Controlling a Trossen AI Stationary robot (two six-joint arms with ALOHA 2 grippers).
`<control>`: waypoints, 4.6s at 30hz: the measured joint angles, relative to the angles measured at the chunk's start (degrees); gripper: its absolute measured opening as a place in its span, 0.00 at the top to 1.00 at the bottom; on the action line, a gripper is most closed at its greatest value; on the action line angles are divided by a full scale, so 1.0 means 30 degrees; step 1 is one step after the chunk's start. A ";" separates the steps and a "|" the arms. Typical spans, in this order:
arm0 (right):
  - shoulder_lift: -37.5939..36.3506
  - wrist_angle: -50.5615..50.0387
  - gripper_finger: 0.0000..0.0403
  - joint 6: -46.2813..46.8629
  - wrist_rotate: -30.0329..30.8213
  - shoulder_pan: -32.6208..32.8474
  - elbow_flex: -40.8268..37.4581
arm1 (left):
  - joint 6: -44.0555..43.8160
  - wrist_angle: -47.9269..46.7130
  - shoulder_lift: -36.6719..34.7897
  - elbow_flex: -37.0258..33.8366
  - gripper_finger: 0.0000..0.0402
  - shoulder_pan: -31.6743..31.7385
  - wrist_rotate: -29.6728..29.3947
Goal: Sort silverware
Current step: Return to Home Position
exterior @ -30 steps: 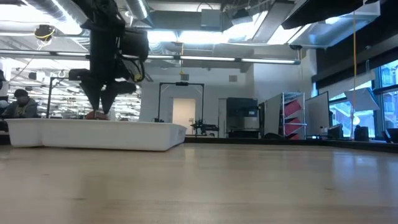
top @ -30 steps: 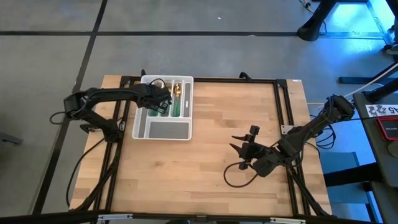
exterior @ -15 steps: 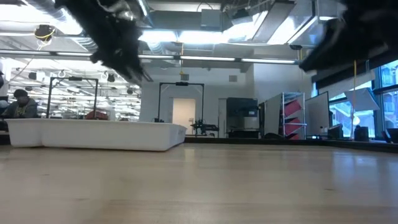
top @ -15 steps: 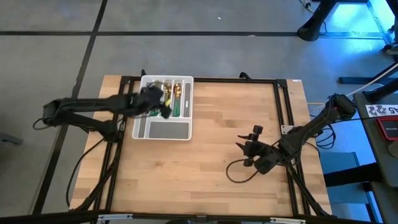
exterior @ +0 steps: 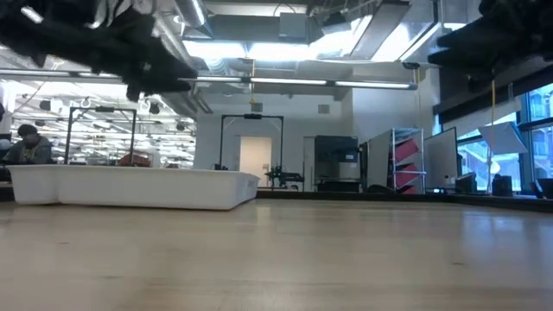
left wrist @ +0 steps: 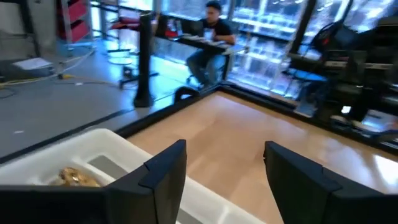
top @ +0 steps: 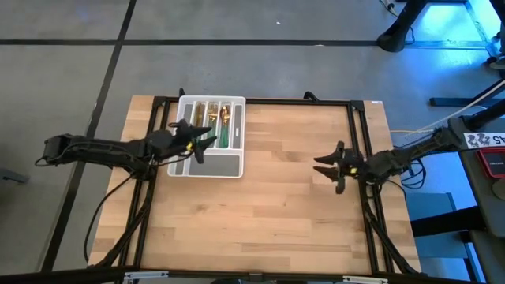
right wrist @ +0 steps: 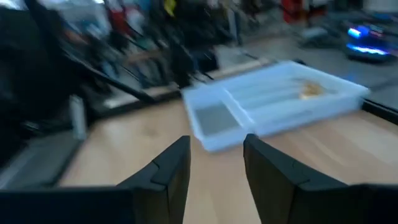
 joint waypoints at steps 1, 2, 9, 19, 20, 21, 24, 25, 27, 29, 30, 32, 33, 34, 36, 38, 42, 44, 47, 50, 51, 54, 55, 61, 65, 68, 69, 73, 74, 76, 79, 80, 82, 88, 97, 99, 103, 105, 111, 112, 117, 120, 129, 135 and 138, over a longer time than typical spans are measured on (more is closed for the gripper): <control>-0.0781 0.0751 0.64 -0.0281 -0.0842 -0.0523 -0.0638 | -0.0026 0.0421 -0.0265 -0.0505 0.51 0.0239 0.0555; -0.1583 0.1284 0.64 -0.0501 -0.1573 -0.1193 -0.1231 | -0.0106 0.0613 -0.0578 -0.0936 0.52 0.0526 0.1184; -0.4848 0.2922 0.64 -0.0497 -0.7528 -0.6041 -0.3248 | 0.0520 0.0412 -0.3288 -0.2636 0.60 0.3137 0.6136; -0.5665 0.4086 0.80 -0.1118 -1.1646 -0.9963 -0.4362 | 0.0935 0.0312 -0.6297 -0.5042 0.72 0.6014 1.0571; -0.5665 0.4344 0.84 -0.1160 -1.1650 -1.0108 -0.4602 | 0.1004 -0.0185 -0.6568 -0.5026 0.73 0.6097 1.0644; -0.5651 0.4511 0.89 -0.1223 -1.1651 -1.0224 -0.4678 | 0.1052 -0.0621 -0.6850 -0.5021 0.74 0.6139 1.0713; -0.5665 0.4659 0.98 -0.1577 -1.1496 -1.0442 -0.4674 | 0.0887 -0.1349 -0.7551 -0.5025 0.76 0.6143 1.0745; -0.5657 0.4822 0.98 -0.1589 -1.1273 -1.0424 -0.4674 | 0.0785 -0.1430 -0.7805 -0.5027 0.78 0.6050 1.0745; -0.5666 0.5329 0.96 -0.1599 -1.0473 -1.0416 -0.4674 | 0.0626 -0.1549 -0.8218 -0.5029 0.80 0.5602 1.0741; -0.5666 0.5373 0.97 -0.1599 -0.9629 -1.0417 -0.4674 | 0.0883 -0.1558 -0.8653 -0.5029 0.83 0.4839 1.0492; -0.5657 0.5287 0.98 -0.1610 -0.9296 -1.0415 -0.4681 | 0.1073 -0.1597 -0.8864 -0.5029 0.85 0.4313 1.0011; -0.5657 0.5253 0.99 -0.1696 -0.9071 -1.0410 -0.4681 | 0.1674 -0.1640 -0.9252 -0.5029 0.90 0.3007 0.8437; -0.5657 0.5225 0.99 -0.1703 -0.8931 -1.0408 -0.4689 | 0.2106 -0.1654 -0.9418 -0.5029 0.93 0.2324 0.7534; -0.5657 0.5142 0.99 -0.1731 -0.8912 -1.0402 -0.4689 | 0.2534 -0.1651 -0.9596 -0.5029 0.96 0.1616 0.6641; -0.5665 0.4767 0.99 -0.2127 -0.9047 -1.0402 -0.4689 | 0.3130 -0.1644 -0.9869 -0.5029 0.99 0.0195 0.5283; -0.5660 0.3988 0.99 -0.2664 -0.9889 -1.0402 -0.4696 | 0.3555 -0.1692 -1.0014 -0.5029 0.98 -0.1081 0.4401; -0.5657 0.3367 0.99 -0.2937 -1.2131 -1.0402 -0.4703 | 0.3857 -0.2329 -1.0082 -0.5029 0.98 -0.3191 0.3051; -0.5657 0.3177 0.99 -0.3214 -1.2889 -1.0402 -0.4703 | 0.3858 -0.3146 -1.0074 -0.5029 0.99 -0.3987 0.2553; -0.5657 0.2616 1.00 -0.3348 -1.3121 -1.0402 -0.4710 | 0.3869 -0.3884 -1.0075 -0.5029 0.99 -0.4940 0.2333; -0.5657 0.1471 0.98 -0.3673 -1.2538 -1.0402 -0.4710 | 0.4341 -0.4189 -1.0082 -0.5029 0.98 -0.5424 0.2333; -0.5657 0.1054 0.98 -0.3697 -1.2139 -1.0402 -0.4710 | 0.4400 -0.4285 -1.0074 -0.5029 0.98 -0.5463 0.2319; -0.5657 -0.0112 0.97 -0.3709 -1.0705 -1.0402 -0.4718 | 0.4357 -0.4223 -1.0074 -0.5029 0.99 -0.5463 0.2032; -0.5653 -0.0324 0.96 -0.3716 -1.0233 -1.0402 -0.4718 | 0.4170 -0.4215 -1.0074 -0.5029 0.99 -0.5463 0.1861; -0.5650 -0.0316 0.96 -0.3719 -0.9457 -1.0402 -0.4710 | 0.3524 -0.5446 -1.1110 -0.5029 1.00 -0.5719 -0.0773; -0.5652 -0.0330 0.96 -0.3719 -0.9459 -1.0402 -0.4713 | 0.4633 -0.5507 -1.2913 -0.5029 1.00 -0.5704 -0.0440; -0.5650 -0.0338 0.96 -0.3719 -0.9457 -1.0402 -0.4718 | 0.5413 -0.5616 -1.4045 -0.5029 1.00 -0.5257 0.0474; -0.5650 -0.0338 0.96 -0.3715 -0.9457 -1.0402 -0.4718 | 0.5483 -0.5634 -1.4219 -0.5029 1.00 -0.4981 0.0995; -0.5657 -0.0352 0.96 -0.3712 -0.9464 -1.0402 -0.4718 | 0.5398 -0.5823 -1.4054 -0.5029 1.00 -0.3387 0.3800; -0.5650 -0.0360 0.96 -0.3712 -0.9472 -1.0402 -0.4718 | 0.5274 -0.5888 -1.4058 -0.5029 1.00 -0.2875 0.4608; -0.5657 -0.0360 0.96 -0.3704 -0.9472 -1.0402 -0.4718 | 0.4962 -0.6060 -1.4074 -0.5029 1.00 -0.1877 0.6381; -0.5657 -0.0360 0.96 -0.3704 -0.9471 -1.0402 -0.4718 | 0.4909 -0.6447 -1.4035 -0.5029 1.00 -0.0418 0.8889; -0.5657 -0.0360 0.96 -0.3704 -0.9453 -1.0402 -0.4718 | 0.4954 -0.6381 -1.4025 -0.5029 1.00 -0.0035 0.9257; -0.5650 -0.0360 0.96 -0.3704 -0.9455 -1.0402 -0.4718 | 0.5361 -0.6335 -1.4031 -0.5029 1.00 0.0513 0.9547; -0.5654 -0.0360 0.96 -0.3697 -0.9442 -1.0402 -0.4725 | 0.4972 -0.6344 -1.3949 -0.5029 1.00 0.1045 0.9601; -0.5658 -0.0367 0.96 -0.3697 -0.9435 -1.0402 -0.4725 | 0.4604 -0.6361 -1.3950 -0.5029 1.00 0.1043 0.9546; -0.5881 -0.0367 0.96 -0.3697 -0.9428 -1.0402 -0.4725 | 0.4604 -0.6364 -1.3950 -0.5029 1.00 0.1043 0.9543; -0.6765 -0.0385 0.96 -0.3697 -0.9636 -1.0402 -0.4725 | 0.4600 -0.6372 -1.3950 -0.5029 1.00 0.1043 0.9539; -0.7431 -0.0393 0.96 -0.3697 -0.9658 -1.0376 -0.4732 | 0.4600 -0.6372 -1.3946 -0.5029 1.00 0.1043 0.9536; -0.8079 0.0488 0.96 -0.3682 -0.9742 -1.0388 -0.4740 | 0.4595 -0.6379 -1.3936 -0.5029 1.00 0.1031 0.9498; -0.8091 0.0499 0.96 -0.3688 -0.9745 -1.0388 -0.4740 | 0.4596 -0.6384 -1.3936 -0.5029 1.00 0.1028 0.9467; -0.8082 -0.0041 0.96 -0.3689 -0.9750 -1.0388 -0.4740 | 0.4589 -0.6413 -1.3885 -0.5029 1.00 0.1028 0.9367; -0.8069 -0.0319 0.96 -0.3697 -0.9745 -1.0388 -0.4740 | 0.4596 -0.6423 -1.3896 -0.5029 1.00 0.1028 0.9350; -0.8069 -0.0336 0.96 -0.3697 -0.9634 -0.9156 -0.4740 | 0.4596 -0.6437 -1.3899 -0.5029 1.00 0.1028 0.9320; -0.8069 -0.0345 0.96 -0.3697 -0.9625 -0.9149 -0.4740 | 0.4596 -0.6437 -1.3899 -0.5029 1.00 0.1028 0.9284; -0.8069 -0.0345 0.96 -0.3697 -0.9625 -0.9149 -0.4740 | 0.4596 -0.6440 -1.3899 -0.5029 1.00 0.1028 0.9269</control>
